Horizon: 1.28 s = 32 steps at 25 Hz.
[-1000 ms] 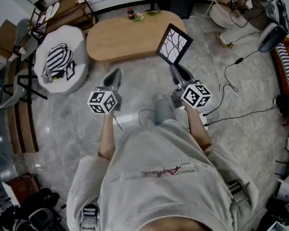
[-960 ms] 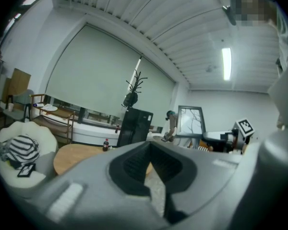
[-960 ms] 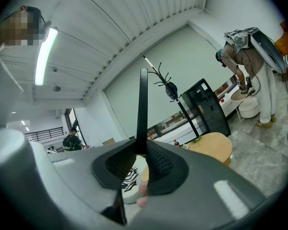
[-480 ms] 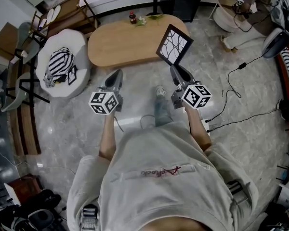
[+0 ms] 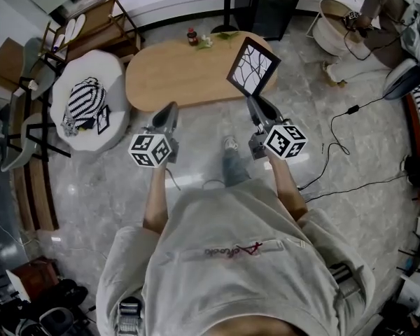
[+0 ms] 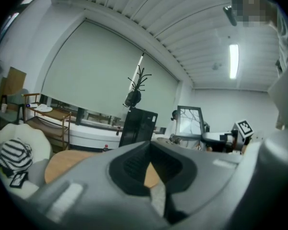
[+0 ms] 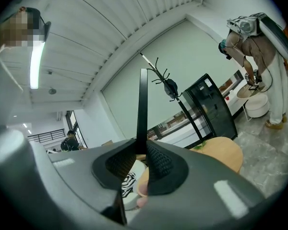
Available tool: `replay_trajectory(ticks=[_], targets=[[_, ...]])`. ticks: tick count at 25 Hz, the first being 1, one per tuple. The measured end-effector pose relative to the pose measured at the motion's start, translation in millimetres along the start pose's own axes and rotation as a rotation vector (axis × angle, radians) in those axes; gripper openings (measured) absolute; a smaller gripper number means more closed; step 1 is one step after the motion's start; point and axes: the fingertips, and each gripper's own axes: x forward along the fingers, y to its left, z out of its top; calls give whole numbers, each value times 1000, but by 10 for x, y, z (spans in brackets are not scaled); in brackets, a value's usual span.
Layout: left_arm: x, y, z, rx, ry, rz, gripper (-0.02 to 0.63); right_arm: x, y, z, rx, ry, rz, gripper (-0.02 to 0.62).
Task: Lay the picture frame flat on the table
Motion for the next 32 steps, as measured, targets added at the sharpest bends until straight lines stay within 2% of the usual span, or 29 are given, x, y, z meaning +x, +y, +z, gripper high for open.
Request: replay_trajectory(ticks=[17,25,32], targets=[[1646,602,871,12,-13,36,-2,1469,-906,1015,5,30,48,67],[2106,882,858,17,-42,79,-2,1946,-1308,1087,-7,42,93,66],[2546,1140,977,-9,-26,115,-2,2435,-1567,1284,11,80,114,66]])
